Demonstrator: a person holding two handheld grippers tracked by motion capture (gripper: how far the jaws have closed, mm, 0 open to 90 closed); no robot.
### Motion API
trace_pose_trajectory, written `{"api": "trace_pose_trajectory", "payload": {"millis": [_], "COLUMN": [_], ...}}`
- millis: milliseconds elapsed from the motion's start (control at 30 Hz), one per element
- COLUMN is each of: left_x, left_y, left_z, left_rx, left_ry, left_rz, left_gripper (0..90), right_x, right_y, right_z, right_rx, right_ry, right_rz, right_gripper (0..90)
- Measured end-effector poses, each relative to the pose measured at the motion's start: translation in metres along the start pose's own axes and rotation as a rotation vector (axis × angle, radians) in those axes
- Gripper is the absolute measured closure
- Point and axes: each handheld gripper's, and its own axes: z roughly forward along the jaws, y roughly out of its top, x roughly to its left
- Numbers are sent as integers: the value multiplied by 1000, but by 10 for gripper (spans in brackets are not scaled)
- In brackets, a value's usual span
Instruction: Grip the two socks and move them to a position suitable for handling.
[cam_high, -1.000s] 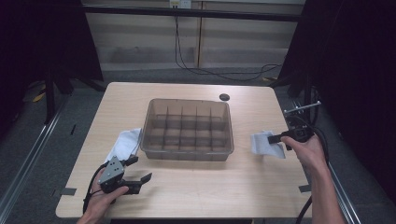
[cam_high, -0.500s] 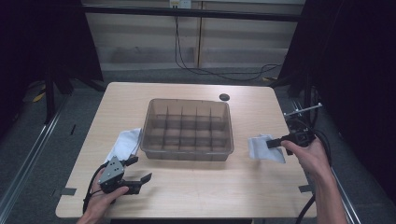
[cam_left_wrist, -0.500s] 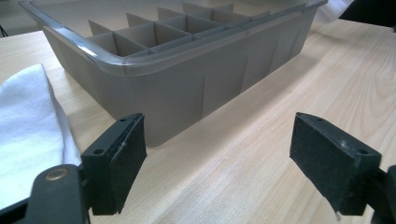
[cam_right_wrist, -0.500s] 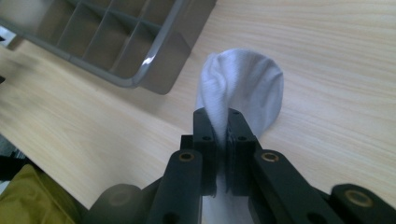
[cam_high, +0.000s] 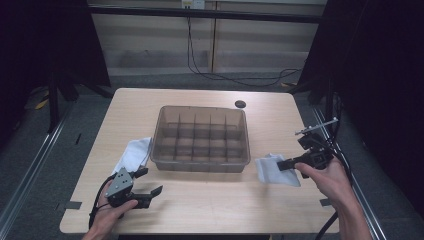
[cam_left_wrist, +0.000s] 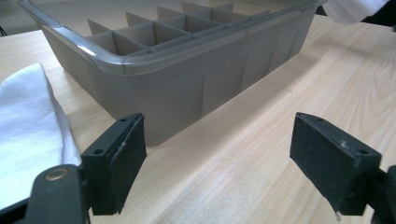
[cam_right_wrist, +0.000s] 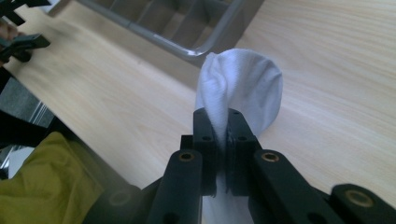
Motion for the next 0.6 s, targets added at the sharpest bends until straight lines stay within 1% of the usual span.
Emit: {"api": "trace_pose_trajectory", "payload": {"millis": [167, 267, 300, 400, 467, 567, 600], "left_x": [0, 0, 0, 0, 0, 0, 0], "left_y": [0, 0, 0, 0, 0, 0, 0], "left_z": [0, 0, 0, 0, 0, 0, 0], "left_rx": [-1, 5, 2, 2, 5, 7, 4], "left_ry": [0, 0, -1, -2, -1, -2, -3], "left_rz": [-2, -4, -5, -2, -4, -3, -2], "left_gripper": [182, 182, 182, 182, 182, 182, 182], "right_x": [17, 26, 30, 35, 37, 38, 37], "right_y": [-5, -6, -6, -7, -7, -7, -7], "right_z": [3, 11, 15, 25, 36, 50, 54], "right_rx": [20, 42, 56, 73, 92, 113, 112], "right_ry": [31, 51, 60, 79, 92, 113, 121], "right_rz": [-32, -56, -57, -67, -71, -72, -74], "right_gripper": [849, 848, 848, 848, 848, 848, 847]}}
